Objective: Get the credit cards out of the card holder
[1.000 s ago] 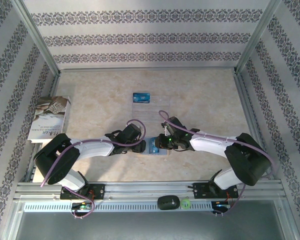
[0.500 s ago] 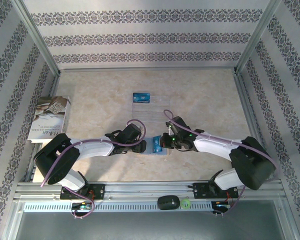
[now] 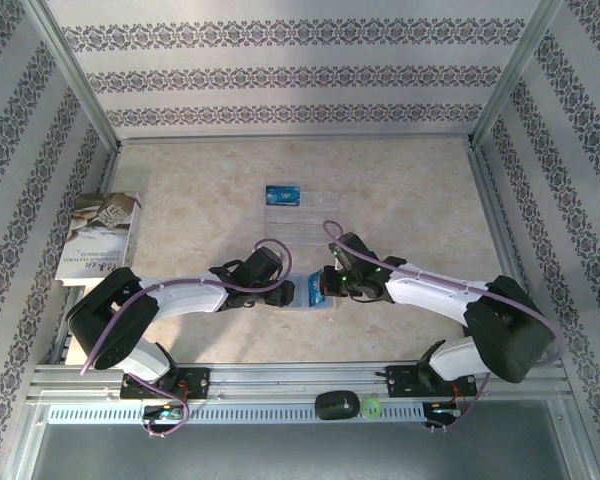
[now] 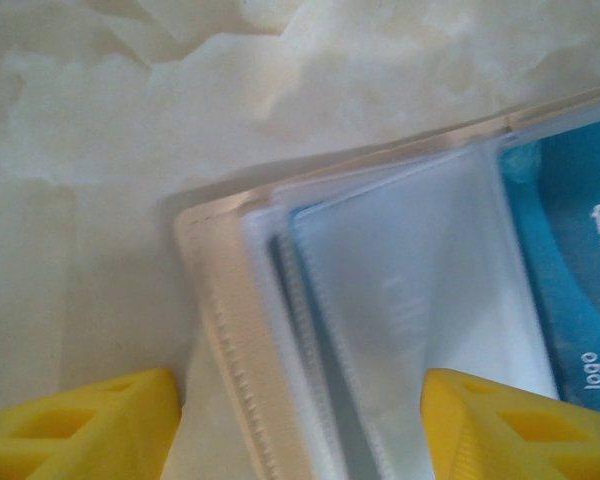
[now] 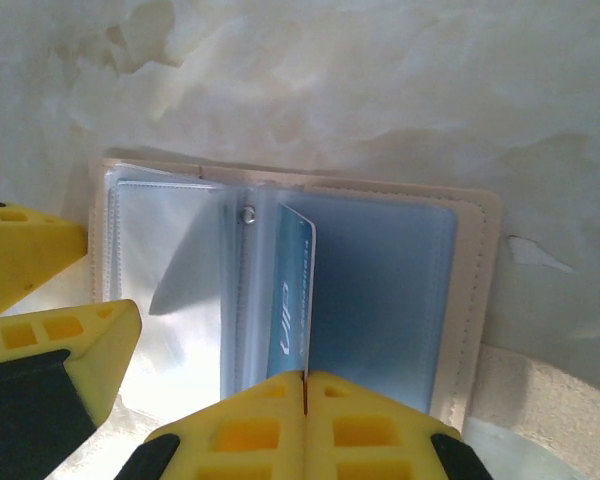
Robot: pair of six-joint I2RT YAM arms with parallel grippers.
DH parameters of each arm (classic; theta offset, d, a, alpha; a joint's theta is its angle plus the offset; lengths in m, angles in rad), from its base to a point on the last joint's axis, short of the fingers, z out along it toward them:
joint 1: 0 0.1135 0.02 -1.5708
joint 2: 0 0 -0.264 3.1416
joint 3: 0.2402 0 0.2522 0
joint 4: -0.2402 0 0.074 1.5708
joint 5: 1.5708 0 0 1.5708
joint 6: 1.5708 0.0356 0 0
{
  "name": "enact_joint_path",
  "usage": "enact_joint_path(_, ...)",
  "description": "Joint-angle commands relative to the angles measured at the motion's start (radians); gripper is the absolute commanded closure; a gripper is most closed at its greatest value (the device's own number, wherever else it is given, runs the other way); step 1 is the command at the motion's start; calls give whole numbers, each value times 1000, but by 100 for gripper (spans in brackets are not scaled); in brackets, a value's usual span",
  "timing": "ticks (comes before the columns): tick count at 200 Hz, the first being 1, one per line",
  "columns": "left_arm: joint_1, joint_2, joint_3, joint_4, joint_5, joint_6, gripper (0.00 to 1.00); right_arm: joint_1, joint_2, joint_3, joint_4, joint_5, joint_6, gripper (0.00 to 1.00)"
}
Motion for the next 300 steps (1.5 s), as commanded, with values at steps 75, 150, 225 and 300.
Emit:
enact_joint_path(75, 0, 69, -31, 19, 60, 5, 33, 24, 87, 21, 88, -43, 10, 80)
enact_joint_path(150, 72, -147, -25, -41, 62, 42, 24, -54, -127, -10, -6, 51, -73, 100)
enact_joint_path(225, 225, -371, -87, 346, 478, 1, 18, -110, -298, -39, 434, -277, -125, 100)
enact_joint_path(300, 246, -435, -188, 673, 633, -109, 41, -161, -251, -100, 780, -496, 56, 100)
